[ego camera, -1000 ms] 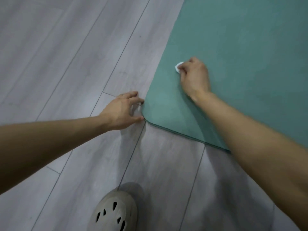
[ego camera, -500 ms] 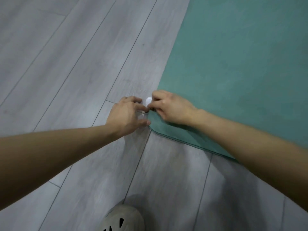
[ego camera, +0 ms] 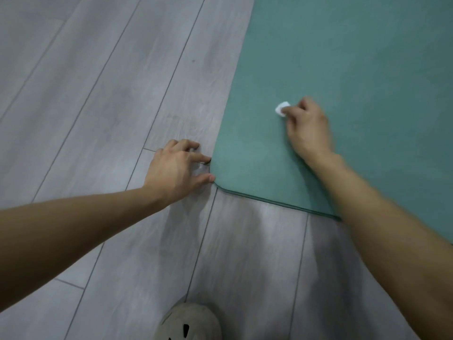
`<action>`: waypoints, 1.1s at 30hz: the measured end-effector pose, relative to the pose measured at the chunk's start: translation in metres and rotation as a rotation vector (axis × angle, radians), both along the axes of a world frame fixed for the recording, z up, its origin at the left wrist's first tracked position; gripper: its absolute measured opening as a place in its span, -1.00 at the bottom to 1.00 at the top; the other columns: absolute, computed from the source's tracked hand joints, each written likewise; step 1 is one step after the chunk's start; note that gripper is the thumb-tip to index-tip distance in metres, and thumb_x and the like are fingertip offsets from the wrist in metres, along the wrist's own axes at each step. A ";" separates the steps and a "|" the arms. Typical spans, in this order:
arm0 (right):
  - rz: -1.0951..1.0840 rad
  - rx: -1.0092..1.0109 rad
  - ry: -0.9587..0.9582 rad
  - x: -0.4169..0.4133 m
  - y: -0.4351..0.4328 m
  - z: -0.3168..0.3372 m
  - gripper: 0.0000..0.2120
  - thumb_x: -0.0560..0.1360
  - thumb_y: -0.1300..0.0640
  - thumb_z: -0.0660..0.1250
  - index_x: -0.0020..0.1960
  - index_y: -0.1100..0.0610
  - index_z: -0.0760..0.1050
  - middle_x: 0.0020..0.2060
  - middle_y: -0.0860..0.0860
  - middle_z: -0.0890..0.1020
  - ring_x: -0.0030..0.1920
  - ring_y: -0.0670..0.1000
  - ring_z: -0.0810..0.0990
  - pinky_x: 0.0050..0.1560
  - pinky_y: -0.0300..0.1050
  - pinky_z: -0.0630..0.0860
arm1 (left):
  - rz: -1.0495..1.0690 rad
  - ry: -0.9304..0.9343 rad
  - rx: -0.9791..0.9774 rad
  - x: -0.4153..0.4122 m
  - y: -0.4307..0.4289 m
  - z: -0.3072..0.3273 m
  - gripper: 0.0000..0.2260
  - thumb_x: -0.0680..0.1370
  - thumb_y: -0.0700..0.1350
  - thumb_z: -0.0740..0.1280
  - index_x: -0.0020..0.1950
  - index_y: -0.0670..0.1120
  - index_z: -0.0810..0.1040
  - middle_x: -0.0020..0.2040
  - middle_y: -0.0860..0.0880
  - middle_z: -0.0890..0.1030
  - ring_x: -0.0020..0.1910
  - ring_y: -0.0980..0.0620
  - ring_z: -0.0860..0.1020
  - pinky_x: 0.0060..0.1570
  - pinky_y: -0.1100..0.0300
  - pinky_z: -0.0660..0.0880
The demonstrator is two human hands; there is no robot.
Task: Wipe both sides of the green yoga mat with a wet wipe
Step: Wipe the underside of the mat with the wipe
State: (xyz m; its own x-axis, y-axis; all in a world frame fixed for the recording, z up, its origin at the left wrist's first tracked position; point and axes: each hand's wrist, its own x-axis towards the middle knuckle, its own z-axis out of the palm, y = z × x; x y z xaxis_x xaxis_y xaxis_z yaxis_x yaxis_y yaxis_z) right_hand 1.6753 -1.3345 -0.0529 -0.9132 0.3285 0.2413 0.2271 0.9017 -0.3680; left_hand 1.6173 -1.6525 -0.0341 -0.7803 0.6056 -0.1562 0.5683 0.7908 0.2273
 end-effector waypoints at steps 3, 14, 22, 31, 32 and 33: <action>-0.466 -0.114 -0.007 0.005 0.028 0.004 -0.69 0.58 0.16 0.22 0.18 0.10 0.70 0.04 0.20 0.56 0.01 0.29 0.60 0.10 0.04 0.52 | -0.002 -0.003 0.000 0.000 0.000 0.000 -0.47 0.46 0.43 0.42 0.35 0.23 0.64 0.47 0.07 0.51 0.37 -0.03 0.45 0.28 -0.10 0.49; -0.102 -0.080 -0.147 -0.036 -0.044 0.014 -0.73 0.63 0.19 0.25 0.23 0.08 0.65 0.02 0.18 0.51 0.03 0.26 0.57 -0.01 0.01 0.48 | 0.026 -0.025 0.022 0.007 0.001 0.003 -0.48 0.48 0.39 0.41 0.39 0.22 0.62 0.50 0.06 0.49 0.42 -0.03 0.42 0.33 -0.11 0.46; 0.370 -0.136 -0.116 0.000 -0.125 0.007 -0.77 0.59 0.20 0.30 0.15 0.12 0.69 -0.06 0.14 0.52 -0.07 0.23 0.58 -0.06 0.05 0.54 | -0.169 -0.036 -0.077 -0.004 -0.010 0.011 -0.51 0.58 0.21 0.38 0.51 0.20 0.50 0.56 0.00 0.43 0.45 -0.09 0.40 0.38 -0.14 0.45; 0.293 -0.155 -0.089 0.051 -0.143 0.004 -0.82 0.57 0.22 0.31 0.06 0.17 0.68 -0.13 0.10 0.48 -0.14 0.19 0.54 -0.15 0.09 0.56 | -0.262 0.035 -0.115 -0.017 -0.032 0.020 -0.53 0.57 0.18 0.44 0.43 0.04 0.54 0.43 -0.01 0.52 0.40 -0.08 0.46 0.39 -0.10 0.44; 0.116 -0.184 -0.061 0.049 -0.141 0.002 -0.82 0.57 0.23 0.30 0.07 0.18 0.68 -0.12 0.11 0.48 -0.15 0.20 0.53 -0.16 0.11 0.56 | -0.250 0.042 -0.102 -0.019 -0.033 0.022 -0.58 0.58 0.16 0.43 0.38 0.03 0.57 0.38 -0.01 0.54 0.36 -0.08 0.49 0.36 -0.09 0.46; 0.025 -0.200 -0.047 0.048 -0.148 0.003 -0.83 0.58 0.24 0.30 0.07 0.18 0.66 -0.12 0.11 0.47 -0.15 0.20 0.52 -0.17 0.12 0.55 | -0.244 0.057 -0.086 -0.021 -0.032 0.023 -0.65 0.58 0.13 0.43 0.31 0.02 0.60 0.32 -0.01 0.56 0.28 -0.07 0.52 0.31 -0.08 0.49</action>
State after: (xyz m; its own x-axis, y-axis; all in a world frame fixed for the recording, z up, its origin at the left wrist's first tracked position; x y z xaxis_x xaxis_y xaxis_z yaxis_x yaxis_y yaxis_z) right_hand 1.7229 -1.4824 -0.0496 -0.9304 0.3425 0.1308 0.2264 0.8174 -0.5297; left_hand 1.5964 -1.6846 -0.0113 -0.6215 0.7635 -0.1753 0.7547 0.6436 0.1276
